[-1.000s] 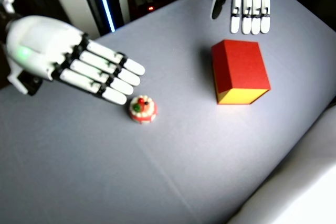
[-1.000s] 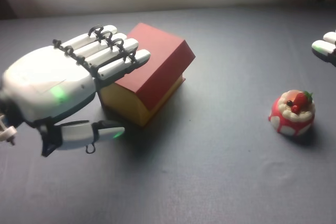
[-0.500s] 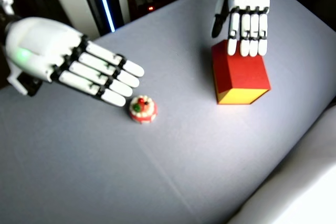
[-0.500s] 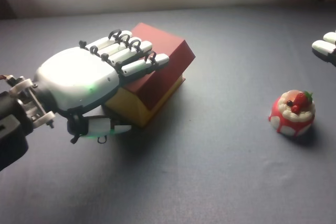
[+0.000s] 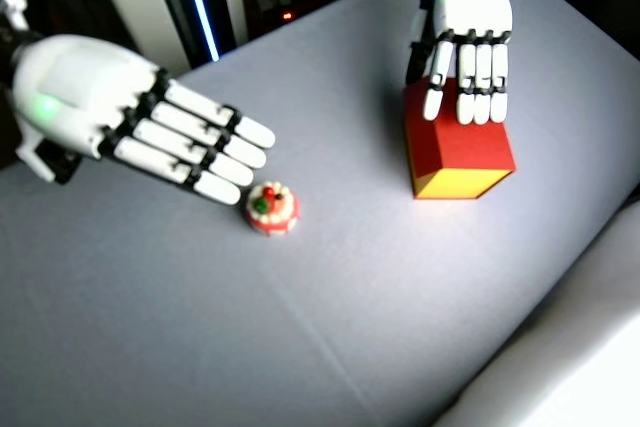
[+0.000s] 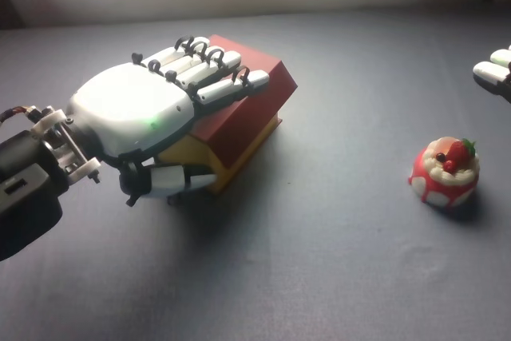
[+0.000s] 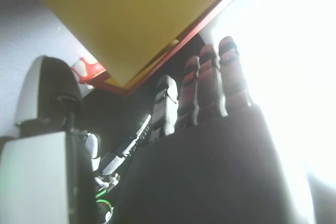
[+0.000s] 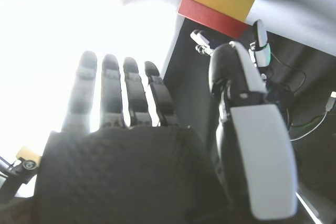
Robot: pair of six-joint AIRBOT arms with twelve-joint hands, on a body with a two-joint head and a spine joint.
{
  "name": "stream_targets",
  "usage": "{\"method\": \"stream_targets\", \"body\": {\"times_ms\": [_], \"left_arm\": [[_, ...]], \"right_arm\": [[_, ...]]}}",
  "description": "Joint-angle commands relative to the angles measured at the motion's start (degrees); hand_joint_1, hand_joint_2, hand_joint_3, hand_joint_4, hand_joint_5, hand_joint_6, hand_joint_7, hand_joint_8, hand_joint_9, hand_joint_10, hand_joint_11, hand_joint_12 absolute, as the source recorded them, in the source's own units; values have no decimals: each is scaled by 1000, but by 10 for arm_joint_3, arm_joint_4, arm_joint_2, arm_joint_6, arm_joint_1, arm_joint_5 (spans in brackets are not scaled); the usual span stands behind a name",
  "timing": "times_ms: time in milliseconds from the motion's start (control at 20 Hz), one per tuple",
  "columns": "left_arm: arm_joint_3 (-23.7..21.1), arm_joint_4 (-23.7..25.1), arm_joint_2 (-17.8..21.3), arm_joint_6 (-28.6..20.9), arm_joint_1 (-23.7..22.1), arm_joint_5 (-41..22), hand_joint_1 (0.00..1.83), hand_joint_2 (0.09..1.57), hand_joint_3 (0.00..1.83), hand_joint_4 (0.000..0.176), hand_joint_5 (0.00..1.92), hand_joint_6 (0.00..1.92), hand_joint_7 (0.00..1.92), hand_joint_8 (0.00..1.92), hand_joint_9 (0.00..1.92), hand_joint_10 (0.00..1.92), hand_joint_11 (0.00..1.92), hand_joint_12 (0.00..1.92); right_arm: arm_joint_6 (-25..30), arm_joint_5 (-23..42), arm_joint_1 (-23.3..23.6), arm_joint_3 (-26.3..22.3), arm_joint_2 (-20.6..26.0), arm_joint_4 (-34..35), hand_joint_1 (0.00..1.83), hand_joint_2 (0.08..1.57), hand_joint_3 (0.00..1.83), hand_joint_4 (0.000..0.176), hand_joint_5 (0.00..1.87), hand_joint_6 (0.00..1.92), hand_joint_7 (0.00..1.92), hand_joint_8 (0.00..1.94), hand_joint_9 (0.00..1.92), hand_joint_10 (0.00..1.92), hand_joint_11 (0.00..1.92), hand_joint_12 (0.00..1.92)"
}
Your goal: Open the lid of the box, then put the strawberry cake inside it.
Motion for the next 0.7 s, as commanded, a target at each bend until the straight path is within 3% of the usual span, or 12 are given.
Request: {"method": "stream_targets", "body": {"times_ms": [0,500,600,650], "left_arm": [[3,-2,-3,1,-9,-75,763,1188,18,172,0,0,0,0,0,0,0,0],[17,-7,-20,2,-24,-74,957,1198,8,176,0,0,0,0,0,0,0,0],[16,-9,-19,2,-23,-86,936,1209,11,176,0,0,0,0,0,0,0,0],[13,-10,-18,2,-23,-95,868,1224,16,165,0,0,0,0,0,0,0,0]], "right_arm": [[4,69,3,4,1,4,555,1306,0,0,0,0,0,0,0,0,0,0],[10,69,1,7,-3,4,555,1312,3,0,0,0,0,0,0,0,0,0],[10,69,0,7,-3,4,537,1318,4,0,0,0,0,0,0,0,0,0],[10,69,0,7,-3,5,517,1325,7,0,0,0,0,0,0,0,0,0]]}}
